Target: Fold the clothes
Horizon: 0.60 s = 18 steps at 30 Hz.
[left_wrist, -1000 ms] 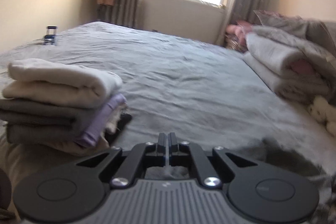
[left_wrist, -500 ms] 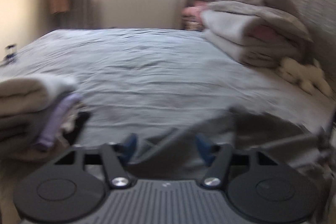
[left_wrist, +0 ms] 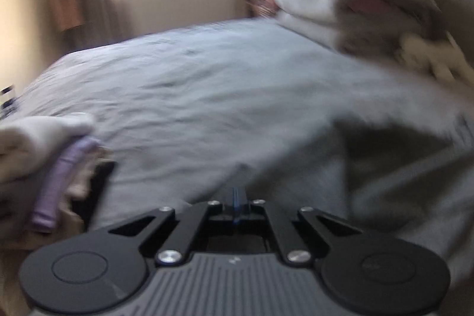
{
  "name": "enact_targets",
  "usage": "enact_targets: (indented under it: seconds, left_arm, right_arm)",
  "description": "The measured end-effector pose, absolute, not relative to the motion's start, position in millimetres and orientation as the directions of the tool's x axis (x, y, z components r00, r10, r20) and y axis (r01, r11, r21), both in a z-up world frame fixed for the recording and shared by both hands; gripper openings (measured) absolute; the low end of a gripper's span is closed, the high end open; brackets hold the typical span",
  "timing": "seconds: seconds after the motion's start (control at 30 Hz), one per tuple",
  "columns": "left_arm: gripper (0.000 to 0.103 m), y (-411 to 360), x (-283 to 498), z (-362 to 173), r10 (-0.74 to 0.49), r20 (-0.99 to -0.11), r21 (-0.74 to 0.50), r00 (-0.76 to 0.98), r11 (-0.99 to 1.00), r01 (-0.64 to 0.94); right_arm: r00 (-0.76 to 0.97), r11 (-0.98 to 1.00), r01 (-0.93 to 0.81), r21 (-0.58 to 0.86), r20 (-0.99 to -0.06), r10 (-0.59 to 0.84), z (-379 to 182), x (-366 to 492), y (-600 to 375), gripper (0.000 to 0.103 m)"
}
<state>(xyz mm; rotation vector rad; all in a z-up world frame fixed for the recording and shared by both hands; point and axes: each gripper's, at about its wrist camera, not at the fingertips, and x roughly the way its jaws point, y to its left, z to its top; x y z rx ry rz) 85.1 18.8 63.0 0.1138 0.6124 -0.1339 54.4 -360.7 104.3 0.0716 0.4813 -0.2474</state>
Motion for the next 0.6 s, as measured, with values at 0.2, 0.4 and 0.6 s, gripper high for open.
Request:
enact_targets:
  seconds: [0.2, 0.4, 0.6]
  left_arm:
    - [0.013, 37, 90, 72, -0.146, -0.560, -0.050, 0.815, 0.989, 0.143]
    - [0.080, 3, 91, 49, -0.216, -0.592, 0.018, 0.777, 0.960, 0.281]
    - [0.010, -1, 97, 34, -0.161, -0.639, 0.063, 0.752, 0.964, 0.260]
  right_arm:
    - [0.817, 0.999, -0.042, 0.017, -0.575, 0.044, 73, 97, -313, 0.042]
    - [0.741, 0.970, -0.242, -0.029, -0.651, 0.165, 47, 120, -265, 0.052]
    - [0.774, 0.932, -0.287, -0.223, -0.627, 0.088, 33, 115, -233, 0.007]
